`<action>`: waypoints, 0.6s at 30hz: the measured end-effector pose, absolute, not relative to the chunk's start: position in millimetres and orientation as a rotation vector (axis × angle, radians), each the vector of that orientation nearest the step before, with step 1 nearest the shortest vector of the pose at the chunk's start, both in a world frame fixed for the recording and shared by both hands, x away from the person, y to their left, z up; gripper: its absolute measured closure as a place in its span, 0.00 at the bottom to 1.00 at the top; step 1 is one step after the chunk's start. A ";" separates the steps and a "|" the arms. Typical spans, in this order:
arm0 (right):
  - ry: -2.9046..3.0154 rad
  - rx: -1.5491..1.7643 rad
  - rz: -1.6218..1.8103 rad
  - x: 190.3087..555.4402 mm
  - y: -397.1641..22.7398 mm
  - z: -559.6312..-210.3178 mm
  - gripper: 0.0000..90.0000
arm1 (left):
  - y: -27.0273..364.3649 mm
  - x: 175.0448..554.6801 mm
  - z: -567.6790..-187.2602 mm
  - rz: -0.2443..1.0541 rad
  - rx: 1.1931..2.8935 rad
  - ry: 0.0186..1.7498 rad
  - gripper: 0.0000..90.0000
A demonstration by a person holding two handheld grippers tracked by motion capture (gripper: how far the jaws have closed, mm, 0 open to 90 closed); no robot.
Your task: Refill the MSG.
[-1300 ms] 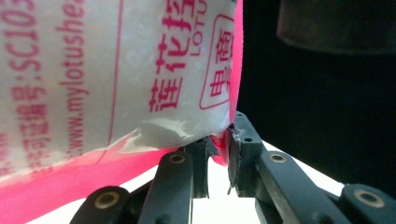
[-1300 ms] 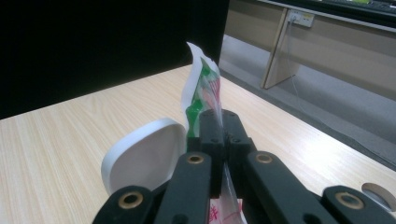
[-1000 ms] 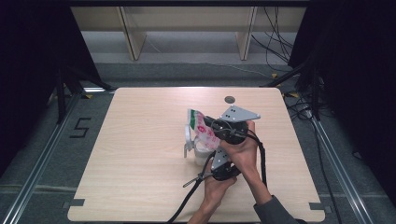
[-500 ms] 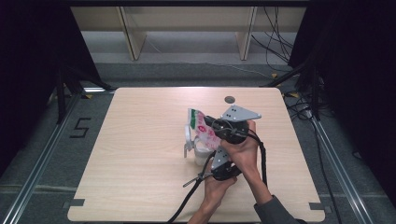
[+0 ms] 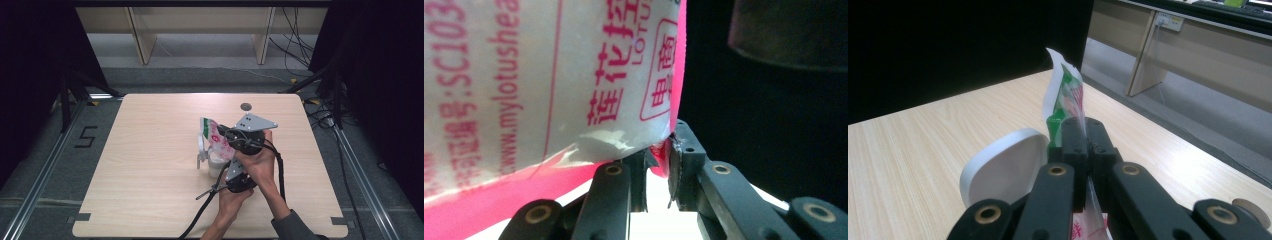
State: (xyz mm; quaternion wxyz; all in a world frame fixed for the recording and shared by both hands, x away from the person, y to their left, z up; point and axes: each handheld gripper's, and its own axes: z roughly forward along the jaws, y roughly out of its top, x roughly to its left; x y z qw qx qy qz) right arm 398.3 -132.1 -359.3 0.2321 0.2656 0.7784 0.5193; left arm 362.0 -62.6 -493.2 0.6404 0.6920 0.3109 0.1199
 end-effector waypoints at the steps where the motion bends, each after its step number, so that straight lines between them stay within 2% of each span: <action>1: 2.138 0.733 1.431 398.4 -132.1 -359.3 1.00 | -62.8 361.9 -492.8 0.274 1.579 0.711 0.88; 12: 2.136 0.735 1.429 399.2 -132.9 -359.6 1.00 | -62.8 361.9 -493.0 0.277 1.584 0.713 0.88; 17: 2.141 0.716 1.408 398.8 -130.7 -360.1 1.00 | -66.0 361.0 -493.1 0.254 1.521 0.734 0.88; 18: 2.136 0.734 1.424 398.4 -130.1 -360.4 1.00 | -62.6 361.7 -492.8 0.276 1.576 0.710 0.88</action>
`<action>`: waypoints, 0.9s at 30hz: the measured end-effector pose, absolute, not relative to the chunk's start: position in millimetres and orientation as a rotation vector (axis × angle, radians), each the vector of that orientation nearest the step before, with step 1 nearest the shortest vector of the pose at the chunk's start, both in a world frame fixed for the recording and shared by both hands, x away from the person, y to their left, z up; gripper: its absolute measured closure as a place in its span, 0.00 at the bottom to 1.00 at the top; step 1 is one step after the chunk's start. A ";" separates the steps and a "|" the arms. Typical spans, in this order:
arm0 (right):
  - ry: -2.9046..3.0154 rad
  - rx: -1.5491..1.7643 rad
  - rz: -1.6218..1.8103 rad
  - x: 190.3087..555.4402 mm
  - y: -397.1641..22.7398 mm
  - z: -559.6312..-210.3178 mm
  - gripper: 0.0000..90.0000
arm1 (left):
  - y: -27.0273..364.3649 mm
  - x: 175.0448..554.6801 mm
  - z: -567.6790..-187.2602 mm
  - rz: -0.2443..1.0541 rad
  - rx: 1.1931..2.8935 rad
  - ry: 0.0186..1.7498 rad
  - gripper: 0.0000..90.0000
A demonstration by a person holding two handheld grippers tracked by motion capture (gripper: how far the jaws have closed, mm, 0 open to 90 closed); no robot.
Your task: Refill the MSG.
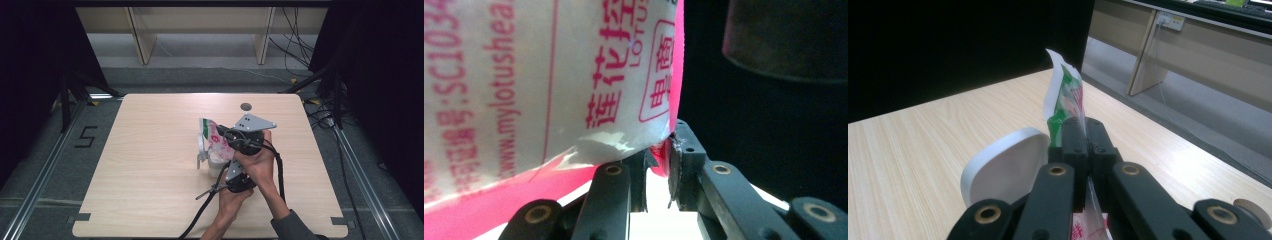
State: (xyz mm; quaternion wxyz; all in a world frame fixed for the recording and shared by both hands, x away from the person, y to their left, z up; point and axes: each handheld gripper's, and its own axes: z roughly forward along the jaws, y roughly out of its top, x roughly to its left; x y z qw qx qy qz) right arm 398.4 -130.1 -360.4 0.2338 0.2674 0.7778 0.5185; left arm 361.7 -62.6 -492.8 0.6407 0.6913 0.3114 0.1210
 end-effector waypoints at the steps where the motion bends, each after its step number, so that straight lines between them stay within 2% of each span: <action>1: 2.126 0.733 1.428 398.4 -130.3 -360.4 1.00 | -62.8 361.8 -493.1 0.275 1.572 0.705 0.88; 3: 2.138 0.728 1.423 398.2 -130.5 -360.2 1.00 | -66.7 360.9 -493.3 0.252 1.515 0.732 0.88; 6: 2.142 0.736 1.413 398.3 -130.5 -360.8 1.00 | -62.3 361.5 -492.9 0.280 1.584 0.713 0.88; 10: 2.129 0.718 1.420 396.2 -128.4 -359.1 1.00 | -62.0 361.8 -493.0 0.278 1.575 0.707 0.88; 12: 2.143 0.718 1.407 397.5 -127.9 -360.9 1.00 | -65.3 360.8 -493.7 0.254 1.520 0.731 0.88; 15: 2.135 0.706 1.402 398.3 -128.9 -361.0 1.00 | -62.4 361.8 -493.8 0.280 1.574 0.708 0.88; 27: 2.117 0.762 1.450 400.6 -136.6 -360.3 1.00 | -65.0 362.3 -496.1 0.271 1.569 0.690 0.88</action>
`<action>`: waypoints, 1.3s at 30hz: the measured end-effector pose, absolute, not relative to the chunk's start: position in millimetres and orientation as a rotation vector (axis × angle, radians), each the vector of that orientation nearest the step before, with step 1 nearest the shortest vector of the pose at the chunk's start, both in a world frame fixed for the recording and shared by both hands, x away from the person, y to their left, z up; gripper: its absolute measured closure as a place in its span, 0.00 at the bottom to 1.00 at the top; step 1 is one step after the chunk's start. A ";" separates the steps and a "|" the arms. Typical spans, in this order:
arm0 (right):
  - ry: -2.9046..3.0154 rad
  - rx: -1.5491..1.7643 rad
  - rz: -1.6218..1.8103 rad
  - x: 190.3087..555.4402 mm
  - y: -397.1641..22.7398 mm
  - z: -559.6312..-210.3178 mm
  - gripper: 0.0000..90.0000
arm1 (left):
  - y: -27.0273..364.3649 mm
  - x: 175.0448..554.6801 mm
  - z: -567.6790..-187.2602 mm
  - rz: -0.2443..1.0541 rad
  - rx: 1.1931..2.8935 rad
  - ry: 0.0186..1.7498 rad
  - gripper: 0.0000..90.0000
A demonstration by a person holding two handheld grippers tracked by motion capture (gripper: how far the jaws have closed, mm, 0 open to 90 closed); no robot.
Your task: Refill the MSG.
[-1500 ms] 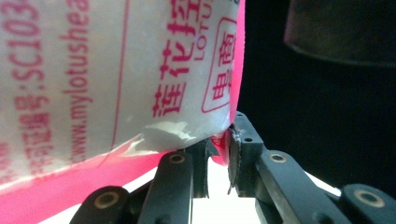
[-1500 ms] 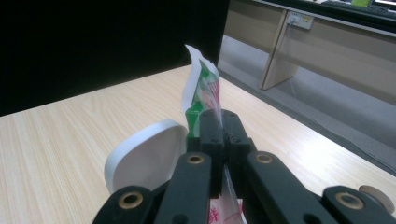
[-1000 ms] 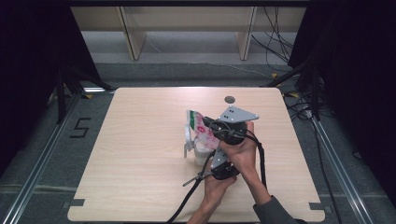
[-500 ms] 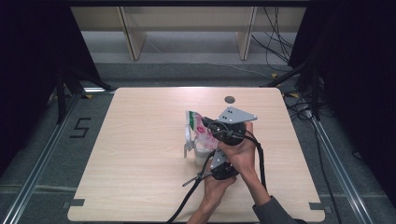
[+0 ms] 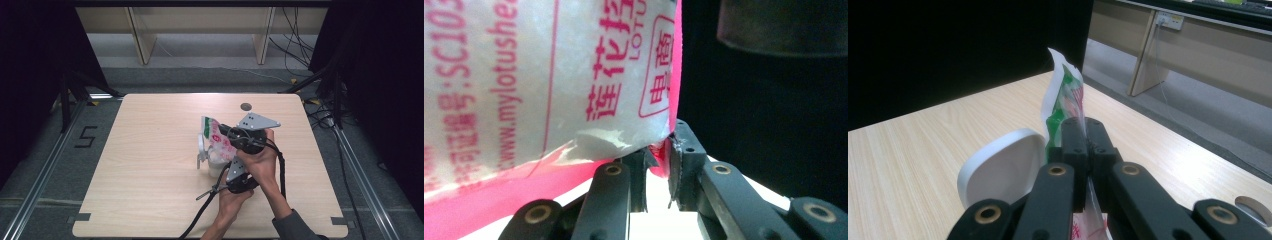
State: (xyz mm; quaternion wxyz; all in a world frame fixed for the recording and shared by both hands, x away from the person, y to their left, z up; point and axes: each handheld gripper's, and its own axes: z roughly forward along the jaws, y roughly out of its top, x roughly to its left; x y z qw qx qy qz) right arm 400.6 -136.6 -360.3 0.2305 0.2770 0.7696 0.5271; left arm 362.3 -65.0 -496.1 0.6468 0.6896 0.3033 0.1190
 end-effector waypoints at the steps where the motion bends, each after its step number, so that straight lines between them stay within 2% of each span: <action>1: 2.120 0.772 1.451 399.6 -135.8 -360.5 1.00 | -64.3 361.6 -495.5 0.270 1.574 0.694 0.88; 39: 2.123 0.753 1.505 399.4 -148.7 -352.5 1.00 | -62.9 358.5 -496.1 0.284 1.599 0.701 0.89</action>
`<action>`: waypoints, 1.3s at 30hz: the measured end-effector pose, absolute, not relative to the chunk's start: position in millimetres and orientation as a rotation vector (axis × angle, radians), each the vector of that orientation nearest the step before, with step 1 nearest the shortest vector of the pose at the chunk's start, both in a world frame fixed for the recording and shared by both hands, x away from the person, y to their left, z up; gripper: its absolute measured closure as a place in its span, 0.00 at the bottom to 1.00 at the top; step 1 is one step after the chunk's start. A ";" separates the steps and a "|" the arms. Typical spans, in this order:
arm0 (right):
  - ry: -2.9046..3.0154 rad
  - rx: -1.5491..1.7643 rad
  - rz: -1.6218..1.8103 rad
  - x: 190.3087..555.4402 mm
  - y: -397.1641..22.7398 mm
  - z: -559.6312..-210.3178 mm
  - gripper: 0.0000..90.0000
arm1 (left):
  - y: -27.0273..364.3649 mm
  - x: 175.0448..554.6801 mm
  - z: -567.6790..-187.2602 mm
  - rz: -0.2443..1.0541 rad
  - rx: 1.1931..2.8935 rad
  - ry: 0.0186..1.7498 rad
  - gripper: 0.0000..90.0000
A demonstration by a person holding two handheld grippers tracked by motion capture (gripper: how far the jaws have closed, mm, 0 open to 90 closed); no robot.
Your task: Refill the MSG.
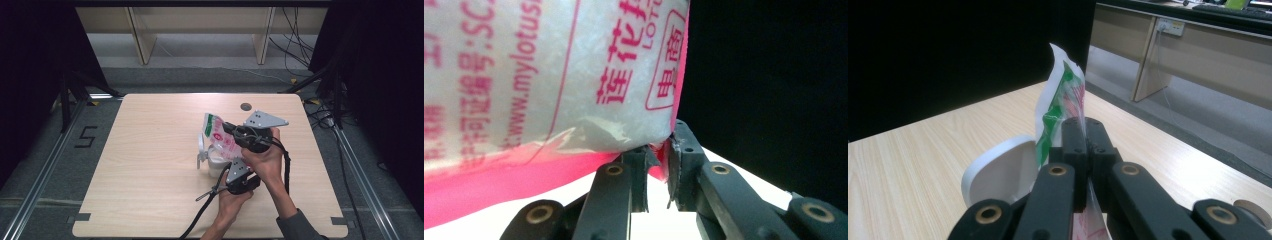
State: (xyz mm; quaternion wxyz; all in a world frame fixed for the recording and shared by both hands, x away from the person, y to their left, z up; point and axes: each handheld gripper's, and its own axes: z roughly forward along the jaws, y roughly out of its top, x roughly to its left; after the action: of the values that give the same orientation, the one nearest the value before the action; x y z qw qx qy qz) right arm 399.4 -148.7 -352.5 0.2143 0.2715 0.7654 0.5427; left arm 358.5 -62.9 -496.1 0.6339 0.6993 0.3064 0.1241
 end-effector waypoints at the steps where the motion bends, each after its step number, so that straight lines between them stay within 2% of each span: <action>1: 2.117 0.741 1.502 399.6 -149.3 -352.1 1.00 | -62.9 358.6 -496.3 0.284 1.599 0.700 0.89; 5: 2.126 0.773 1.503 396.9 -150.6 -350.7 1.00 | -65.5 356.5 -496.3 0.254 1.540 0.722 0.88; 39: 2.062 0.745 1.640 382.3 -181.2 -339.8 1.00 | -59.8 349.1 -496.9 0.271 1.594 0.699 0.87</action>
State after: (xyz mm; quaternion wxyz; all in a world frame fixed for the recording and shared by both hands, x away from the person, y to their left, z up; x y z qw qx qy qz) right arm 382.3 -181.2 -339.8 0.2005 0.2667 0.7378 0.5868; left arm 349.1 -59.8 -496.9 0.6365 0.6979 0.3062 0.1187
